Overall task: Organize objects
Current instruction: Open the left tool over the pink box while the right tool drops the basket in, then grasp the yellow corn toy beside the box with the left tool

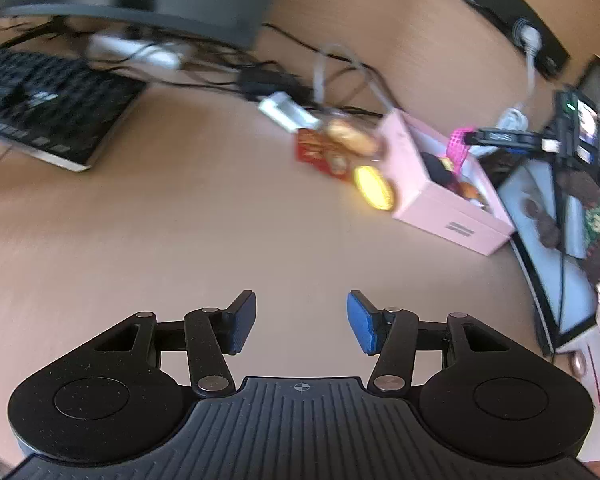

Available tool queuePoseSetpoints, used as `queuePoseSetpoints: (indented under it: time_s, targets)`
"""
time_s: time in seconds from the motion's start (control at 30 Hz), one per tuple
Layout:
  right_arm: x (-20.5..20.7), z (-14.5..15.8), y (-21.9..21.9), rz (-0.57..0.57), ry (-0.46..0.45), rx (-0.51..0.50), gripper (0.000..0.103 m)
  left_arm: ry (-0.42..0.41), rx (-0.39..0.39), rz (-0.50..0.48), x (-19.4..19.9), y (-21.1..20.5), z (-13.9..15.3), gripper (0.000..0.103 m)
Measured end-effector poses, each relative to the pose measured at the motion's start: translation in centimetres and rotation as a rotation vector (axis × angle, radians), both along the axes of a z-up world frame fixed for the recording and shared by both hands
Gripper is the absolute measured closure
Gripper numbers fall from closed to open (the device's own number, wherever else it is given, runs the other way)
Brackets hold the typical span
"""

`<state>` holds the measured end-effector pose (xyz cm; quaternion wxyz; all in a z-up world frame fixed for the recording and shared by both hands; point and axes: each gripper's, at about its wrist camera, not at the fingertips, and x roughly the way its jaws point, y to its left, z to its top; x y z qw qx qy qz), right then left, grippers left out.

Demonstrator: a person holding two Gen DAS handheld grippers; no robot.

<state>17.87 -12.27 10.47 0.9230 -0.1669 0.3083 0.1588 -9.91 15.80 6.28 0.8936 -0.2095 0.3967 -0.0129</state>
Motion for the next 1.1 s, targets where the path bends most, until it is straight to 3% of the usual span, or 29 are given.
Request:
queuePoseSetpoints:
  time_s: [0.13,0.27,0.57,0.77,0.93,1.1]
  targets:
    - [-1.7,0.6,-2.1,-0.037,-0.001,0.11,0.0,0.017,-0.019,0.038,-0.8,1.1,-0.6,0.048]
    - [-4.3,0.0,-3.3,-0.063,-0.009,0.106,0.0,0.039,-0.02,0.015,0.0,0.5,-1.3,0.048]
    - [-11.0,-1.8,-5.9,-0.125,0.083,0.159,0.0,0.047,-0.035,-0.11,5.1,-2.9,-1.5,0.048]
    - [-15.7,-2.4,-5.6,-0.13,0.074,0.124,0.0,-0.019,-0.109,-0.112,10.9,-4.1,-0.2,0.048]
    - [-17.9,-2.9,-5.8,-0.124,0.08,0.084,0.0,-0.109,-0.015,-0.118,17.3,-4.3,2.1,0.048]
    - [-18.9,-4.4,-7.2,-0.143,0.155,0.071,0.0,-0.171,0.051,-0.177,24.8,-6.3,2.9,0.048]
